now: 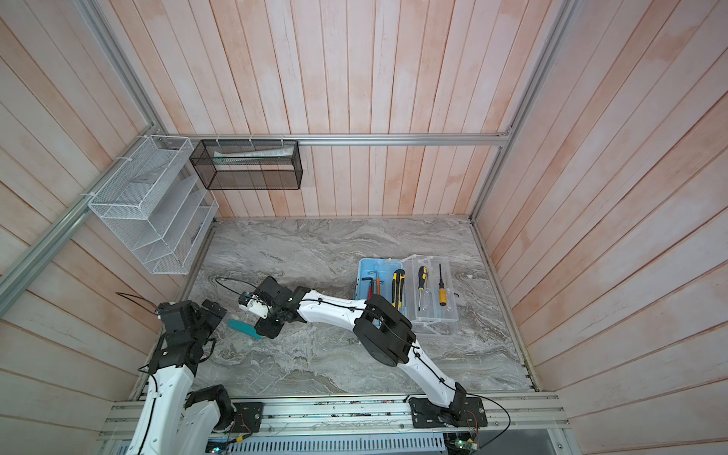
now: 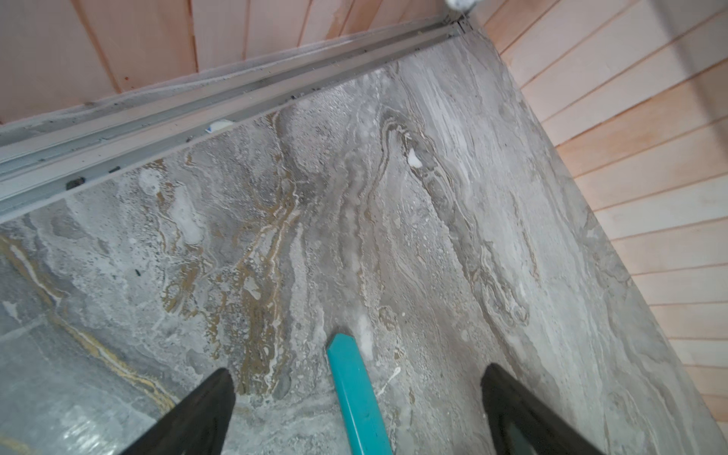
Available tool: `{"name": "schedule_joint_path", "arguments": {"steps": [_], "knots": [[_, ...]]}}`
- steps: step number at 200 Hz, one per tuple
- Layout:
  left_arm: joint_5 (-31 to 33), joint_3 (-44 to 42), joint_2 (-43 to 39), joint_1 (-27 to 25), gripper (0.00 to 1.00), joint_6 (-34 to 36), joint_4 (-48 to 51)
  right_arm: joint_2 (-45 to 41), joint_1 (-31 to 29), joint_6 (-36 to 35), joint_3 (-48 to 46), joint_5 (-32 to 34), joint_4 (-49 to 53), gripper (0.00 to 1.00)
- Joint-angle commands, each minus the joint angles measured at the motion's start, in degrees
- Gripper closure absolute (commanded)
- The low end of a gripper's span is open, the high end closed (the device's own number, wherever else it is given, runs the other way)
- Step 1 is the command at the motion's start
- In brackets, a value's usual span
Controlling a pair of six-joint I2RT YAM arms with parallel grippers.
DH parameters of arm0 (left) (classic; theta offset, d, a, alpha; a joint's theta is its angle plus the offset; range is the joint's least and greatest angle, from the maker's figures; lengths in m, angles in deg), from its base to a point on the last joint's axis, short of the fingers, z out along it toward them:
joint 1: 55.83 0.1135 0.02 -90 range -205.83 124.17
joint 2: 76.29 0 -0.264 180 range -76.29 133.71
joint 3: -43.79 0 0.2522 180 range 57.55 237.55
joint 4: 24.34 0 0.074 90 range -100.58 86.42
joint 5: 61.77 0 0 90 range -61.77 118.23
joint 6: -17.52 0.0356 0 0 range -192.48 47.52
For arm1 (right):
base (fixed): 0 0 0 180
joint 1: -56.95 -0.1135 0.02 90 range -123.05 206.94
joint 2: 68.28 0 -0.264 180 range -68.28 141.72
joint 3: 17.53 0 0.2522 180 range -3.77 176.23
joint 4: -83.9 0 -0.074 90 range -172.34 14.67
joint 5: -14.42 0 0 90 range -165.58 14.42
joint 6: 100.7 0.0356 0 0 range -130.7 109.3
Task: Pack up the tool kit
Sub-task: 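Grasp the teal box cutter with the right gripper beside the left gripper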
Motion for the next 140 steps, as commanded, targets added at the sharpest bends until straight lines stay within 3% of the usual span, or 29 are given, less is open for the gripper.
{"name": "schedule_joint_path", "arguments": {"steps": [1, 23, 110, 140], "knots": [[-4.67, -0.27, 0.54, 3.91, 0.0, 0.09, -1.7, 4.48, -1.29, -4.73, 4.84, 1.57, 2.61, 0.42], [-7.22, -0.08, 1.06, 6.39, 0.0, 0.94, -1.89, 7.84, -2.12, -5.76, 9.63, 3.85, 6.46, 0.41], [-8.42, -0.94, 0.71, 6.8, 0.0, 1.2, -2.66, 14.15, -3.26, -6.61, 16.48, 8.75, 13.12, 0.41], [-8.5, -1.17, 0.64, 6.78, 0.0, 1.53, -2.75, 14.86, -3.89, -6.44, 16.53, 9.7, 14.05, 0.46]]}}
